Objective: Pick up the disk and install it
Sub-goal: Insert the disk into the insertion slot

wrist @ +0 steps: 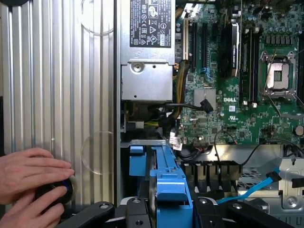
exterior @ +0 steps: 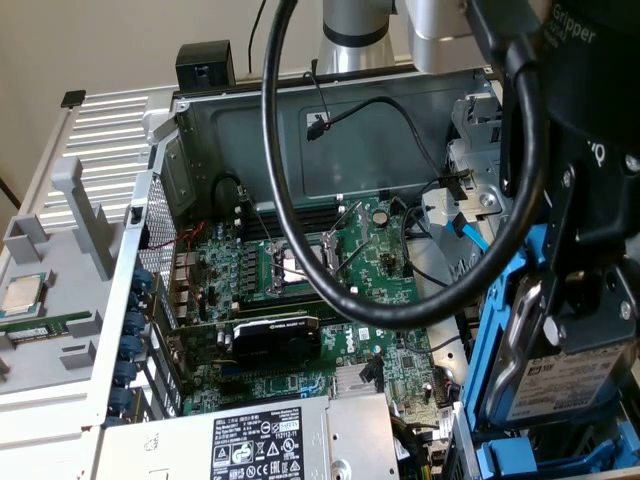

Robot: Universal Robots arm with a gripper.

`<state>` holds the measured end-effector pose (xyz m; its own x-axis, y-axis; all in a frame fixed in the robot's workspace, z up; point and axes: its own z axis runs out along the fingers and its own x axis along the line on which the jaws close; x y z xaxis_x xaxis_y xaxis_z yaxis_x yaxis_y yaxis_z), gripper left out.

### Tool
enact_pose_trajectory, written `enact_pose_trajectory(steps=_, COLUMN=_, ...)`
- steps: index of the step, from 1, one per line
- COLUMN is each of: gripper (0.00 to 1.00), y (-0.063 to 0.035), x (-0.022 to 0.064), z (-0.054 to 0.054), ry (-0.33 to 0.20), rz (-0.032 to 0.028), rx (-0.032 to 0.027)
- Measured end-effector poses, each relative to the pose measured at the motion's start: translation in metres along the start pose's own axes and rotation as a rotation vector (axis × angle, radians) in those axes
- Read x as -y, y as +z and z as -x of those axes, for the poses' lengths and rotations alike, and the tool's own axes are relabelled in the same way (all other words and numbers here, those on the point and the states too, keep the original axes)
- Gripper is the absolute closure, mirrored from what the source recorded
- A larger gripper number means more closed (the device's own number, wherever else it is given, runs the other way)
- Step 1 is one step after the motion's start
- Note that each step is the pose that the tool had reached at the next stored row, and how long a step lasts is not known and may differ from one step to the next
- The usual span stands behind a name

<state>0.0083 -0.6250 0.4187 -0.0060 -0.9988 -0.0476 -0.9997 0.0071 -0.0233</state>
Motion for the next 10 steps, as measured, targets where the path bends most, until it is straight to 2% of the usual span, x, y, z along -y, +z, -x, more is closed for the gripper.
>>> enact_pose_trajectory(steps=10, gripper=0.63, y=0.0003, x=0.0, z=0.0002, ry=0.004, rz=-0.0002, rx=0.0)
